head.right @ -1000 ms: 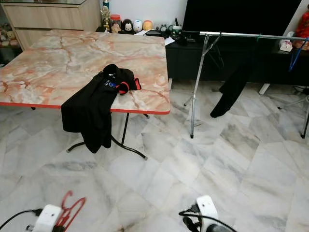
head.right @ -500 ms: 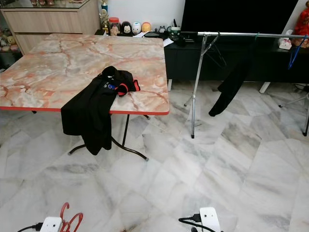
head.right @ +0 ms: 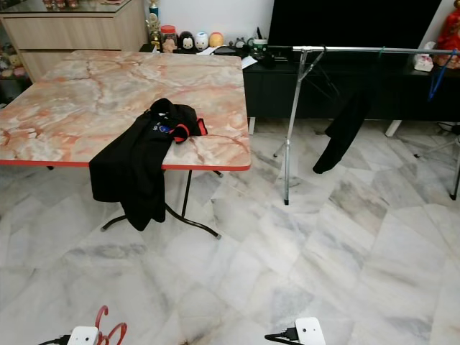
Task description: Hang hanger
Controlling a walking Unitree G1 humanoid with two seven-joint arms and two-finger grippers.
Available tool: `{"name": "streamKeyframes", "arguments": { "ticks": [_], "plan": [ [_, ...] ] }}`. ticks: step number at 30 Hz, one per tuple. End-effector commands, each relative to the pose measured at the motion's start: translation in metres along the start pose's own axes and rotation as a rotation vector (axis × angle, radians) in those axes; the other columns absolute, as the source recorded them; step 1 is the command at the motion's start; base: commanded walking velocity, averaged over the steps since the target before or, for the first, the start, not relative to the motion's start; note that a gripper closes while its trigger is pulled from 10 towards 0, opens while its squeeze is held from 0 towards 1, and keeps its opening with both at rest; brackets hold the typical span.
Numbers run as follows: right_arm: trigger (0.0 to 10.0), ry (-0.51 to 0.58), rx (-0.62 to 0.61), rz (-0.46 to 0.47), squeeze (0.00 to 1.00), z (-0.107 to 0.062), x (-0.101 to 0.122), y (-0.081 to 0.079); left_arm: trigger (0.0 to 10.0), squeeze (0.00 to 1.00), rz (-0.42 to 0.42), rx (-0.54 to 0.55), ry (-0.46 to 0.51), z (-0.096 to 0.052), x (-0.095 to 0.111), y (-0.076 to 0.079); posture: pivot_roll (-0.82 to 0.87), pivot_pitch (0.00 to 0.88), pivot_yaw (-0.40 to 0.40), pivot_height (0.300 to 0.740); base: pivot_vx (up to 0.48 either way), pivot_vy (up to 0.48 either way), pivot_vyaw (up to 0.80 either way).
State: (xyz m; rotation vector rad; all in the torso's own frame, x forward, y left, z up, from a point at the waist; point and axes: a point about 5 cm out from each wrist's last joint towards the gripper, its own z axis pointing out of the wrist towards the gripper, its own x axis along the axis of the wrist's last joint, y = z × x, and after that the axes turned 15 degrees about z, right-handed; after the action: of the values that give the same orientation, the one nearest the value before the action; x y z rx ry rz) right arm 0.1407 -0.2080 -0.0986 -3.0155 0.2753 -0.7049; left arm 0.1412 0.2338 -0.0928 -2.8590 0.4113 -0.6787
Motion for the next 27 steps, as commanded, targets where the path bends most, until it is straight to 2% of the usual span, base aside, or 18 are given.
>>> {"name": "streamKeyframes", "arguments": {
  "ticks": [1, 2, 7, 9, 12, 17, 23, 27],
  "plan": [
    [10.0, -0.031, -0.033, -0.04, 0.0, -0.001, -0.005, 0.007, 10.0, 0.0, 0.009, -0.002, -0.008, 0.001, 0.001, 0.002, -0.04, 0.0, -0.037, 0.74, 0.0, -0.266, 0.0],
    [10.0, -0.051, -0.03, -0.084, 0.0, -0.002, -0.009, 0.008, 10.0, 0.0, 0.015, -0.007, -0.011, 0.001, 0.001, 0.003, -0.04, 0.0, -0.032, 0.74, 0.0, -0.262, 0.0],
    [10.0, -0.048, -0.033, -0.066, 0.0, -0.003, -0.009, 0.012, 10.0, 0.0, 0.014, -0.008, -0.009, 0.001, 0.002, 0.003, -0.05, 0.0, -0.029, 0.74, 0.0, -0.264, 0.0],
    [10.0, -0.063, -0.054, -0.114, 0.0, -0.004, -0.008, 0.019, 10.0, 0.0, 0.012, -0.012, -0.011, 0.001, 0.002, 0.003, -0.05, 0.0, -0.027, 0.74, 0.0, -0.261, 0.4],
    [10.0, -0.06, -0.07, -0.112, 0.0, -0.005, -0.002, 0.026, 10.0, 0.0, 0.013, -0.014, -0.013, 0.001, 0.002, 0.003, -0.05, 0.0, -0.027, 0.74, 0.0, -0.261, 0.8],
    [10.0, -0.054, -0.071, -0.099, 0.0, -0.006, 0.003, 0.03, 10.0, 0.0, 0.019, -0.023, -0.009, 0.002, 0.004, 0.006, -0.05, 0.0, -0.032, 0.74, 0.0, -0.262, 0.0],
    [10.0, -0.037, -0.066, -0.101, 0.0, -0.004, 0.007, 0.025, 10.0, 0.0, 0.037, -0.037, -0.007, 0.002, 0.005, 0.009, -0.04, 0.0, -0.042, 0.74, 0.0, -0.262, 0.0],
    [10.0, -0.028, -0.041, -0.112, 0.0, 0.0, 0.005, 0.007, 10.0, 0.0, 0.035, -0.04, -0.005, 0.002, 0.006, 0.01, -0.04, 0.0, -0.044, 0.74, 0.0, -0.263, 0.0]
  ]
}}
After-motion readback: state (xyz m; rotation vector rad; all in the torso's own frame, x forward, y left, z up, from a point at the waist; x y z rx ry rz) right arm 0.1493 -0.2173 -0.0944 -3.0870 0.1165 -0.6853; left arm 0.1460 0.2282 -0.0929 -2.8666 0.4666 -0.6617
